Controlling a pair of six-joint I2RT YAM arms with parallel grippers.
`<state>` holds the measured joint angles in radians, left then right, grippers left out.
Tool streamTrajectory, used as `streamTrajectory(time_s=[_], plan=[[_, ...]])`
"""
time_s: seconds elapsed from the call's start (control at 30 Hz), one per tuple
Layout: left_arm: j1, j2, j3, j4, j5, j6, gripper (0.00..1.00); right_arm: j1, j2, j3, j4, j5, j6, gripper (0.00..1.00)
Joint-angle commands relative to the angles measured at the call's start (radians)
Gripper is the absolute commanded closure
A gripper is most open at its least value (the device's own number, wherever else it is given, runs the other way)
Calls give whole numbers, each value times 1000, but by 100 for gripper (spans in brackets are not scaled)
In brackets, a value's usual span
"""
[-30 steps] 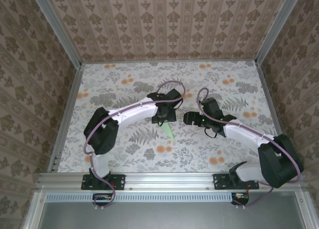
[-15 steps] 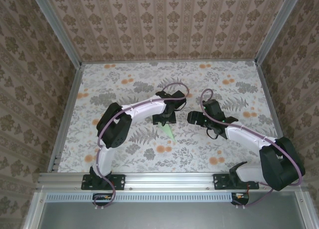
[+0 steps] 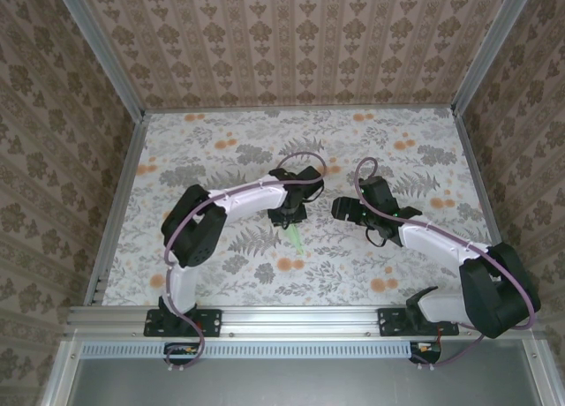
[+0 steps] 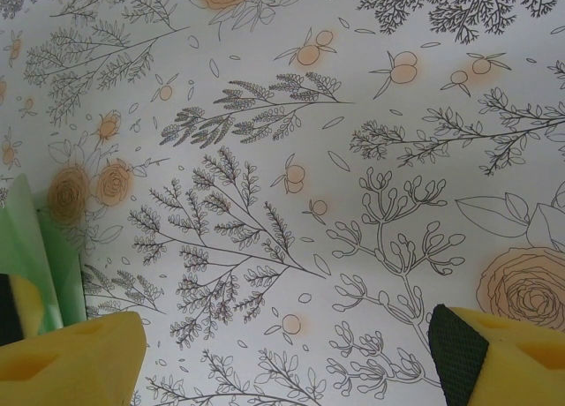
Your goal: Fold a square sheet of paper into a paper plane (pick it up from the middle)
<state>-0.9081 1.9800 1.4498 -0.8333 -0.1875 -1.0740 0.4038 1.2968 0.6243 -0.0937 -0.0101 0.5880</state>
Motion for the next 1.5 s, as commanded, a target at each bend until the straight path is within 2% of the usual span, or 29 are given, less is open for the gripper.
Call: streamTrajectory(time_s=[0.0, 0.27, 0.37, 0.6, 0.73, 0.87, 1.03, 1.2, 1.27, 1.37, 1.47], plan=[[2, -64, -28, 29, -35, -47, 67, -3, 13, 8, -8, -1, 18, 14], [0, -73, -35, 7, -43, -59, 72, -3, 25, 14, -9, -18, 20, 14], [0, -75, -40, 13, -40, -66, 79, -3, 27, 15, -8, -21, 21, 14], [0, -100, -43, 10, -46, -79, 88, -3, 29, 15, -10, -18, 25, 14], [0, -145, -54, 53, -43, -55, 99, -4, 25, 12, -9, -8, 37, 14], [-3, -221, -103, 179, -30, 12, 100, -5, 12, 3, -6, 12, 53, 14], [6, -311, -233, 424, 35, 76, 100, -16, -33, -29, 30, -2, 69, 14], [29, -318, -320, 627, 182, 107, 100, -20, -81, -61, 79, -23, 69, 15], [35, -300, -325, 651, 206, 109, 100, -20, -92, -72, 95, -29, 66, 16], [48, -276, -353, 713, 252, 109, 100, -20, -100, -78, 124, -60, 54, 20], [60, -261, -389, 778, 297, 87, 100, -20, -89, -73, 157, -126, 24, 35]])
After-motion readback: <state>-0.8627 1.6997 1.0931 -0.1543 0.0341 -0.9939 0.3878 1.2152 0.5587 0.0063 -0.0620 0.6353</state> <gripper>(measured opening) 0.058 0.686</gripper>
